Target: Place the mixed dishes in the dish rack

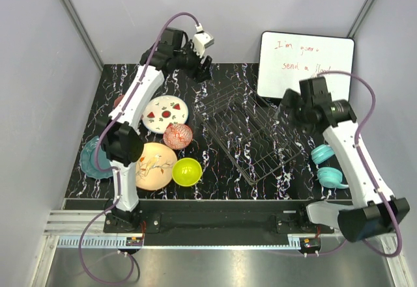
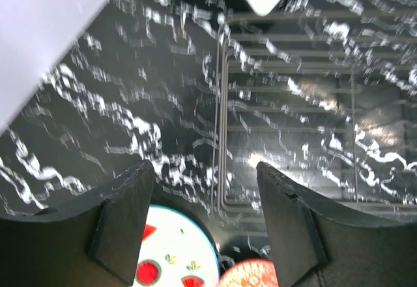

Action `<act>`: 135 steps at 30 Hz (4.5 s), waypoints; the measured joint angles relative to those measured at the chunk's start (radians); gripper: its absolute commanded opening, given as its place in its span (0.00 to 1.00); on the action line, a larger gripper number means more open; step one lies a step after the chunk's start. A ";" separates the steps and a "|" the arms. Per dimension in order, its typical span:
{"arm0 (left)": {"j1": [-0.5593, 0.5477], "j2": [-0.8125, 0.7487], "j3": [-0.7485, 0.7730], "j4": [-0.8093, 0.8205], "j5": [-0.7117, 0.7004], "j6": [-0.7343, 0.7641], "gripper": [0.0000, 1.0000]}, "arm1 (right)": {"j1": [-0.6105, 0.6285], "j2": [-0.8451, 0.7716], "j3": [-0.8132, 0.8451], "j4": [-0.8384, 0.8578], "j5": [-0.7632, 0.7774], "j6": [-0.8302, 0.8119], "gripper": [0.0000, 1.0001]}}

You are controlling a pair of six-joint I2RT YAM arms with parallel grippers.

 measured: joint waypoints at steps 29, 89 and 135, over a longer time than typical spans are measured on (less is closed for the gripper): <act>-0.020 0.247 -0.164 0.029 0.030 0.066 0.61 | -0.012 0.024 -0.408 0.036 -0.035 0.202 1.00; 0.172 -0.500 -0.984 -0.126 -0.179 -0.022 0.87 | -0.195 0.074 -0.178 0.294 -0.012 0.019 1.00; -0.087 -0.383 -1.123 0.275 -0.353 0.110 0.01 | -0.195 -0.167 -0.415 0.391 -0.026 0.019 1.00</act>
